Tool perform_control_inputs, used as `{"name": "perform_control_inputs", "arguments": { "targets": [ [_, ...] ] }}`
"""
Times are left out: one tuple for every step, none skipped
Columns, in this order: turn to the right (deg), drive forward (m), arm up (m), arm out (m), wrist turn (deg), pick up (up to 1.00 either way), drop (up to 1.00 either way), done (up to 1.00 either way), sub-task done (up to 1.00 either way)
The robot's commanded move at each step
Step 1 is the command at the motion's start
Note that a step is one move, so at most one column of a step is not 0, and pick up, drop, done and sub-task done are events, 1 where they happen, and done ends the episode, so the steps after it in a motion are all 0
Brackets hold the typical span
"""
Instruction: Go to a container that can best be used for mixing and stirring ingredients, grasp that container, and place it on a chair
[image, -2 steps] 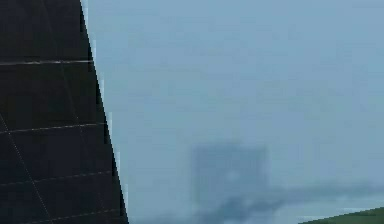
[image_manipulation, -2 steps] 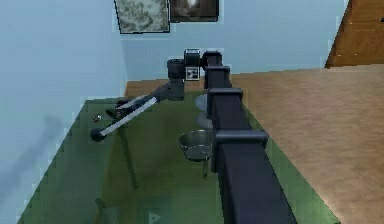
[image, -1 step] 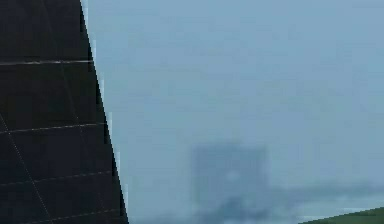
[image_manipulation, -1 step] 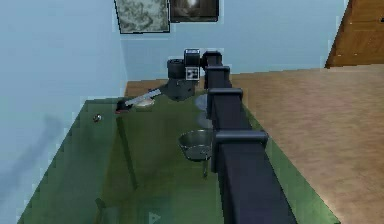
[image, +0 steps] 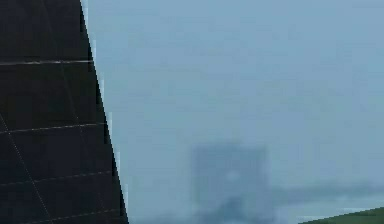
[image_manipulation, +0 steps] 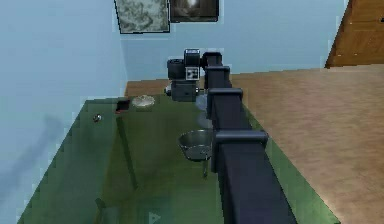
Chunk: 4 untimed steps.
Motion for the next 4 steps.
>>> {"name": "perform_control_inputs", "arguments": {
  "targets": [
    [0.0, 0.00, 0.00, 0.00, 15.0, 0.00, 0.00, 0.00, 0.00],
    [0.0, 0.00, -0.30, 0.00, 0.0, 0.00, 0.00, 0.00, 0.00],
    [0.0, 0.00, 0.00, 0.00, 0.0, 1.00, 0.00, 0.00, 0.00],
    [0.0, 0.00, 0.10, 0.00, 0.0, 0.00, 0.00, 0.00, 0.00]
  ]
}}
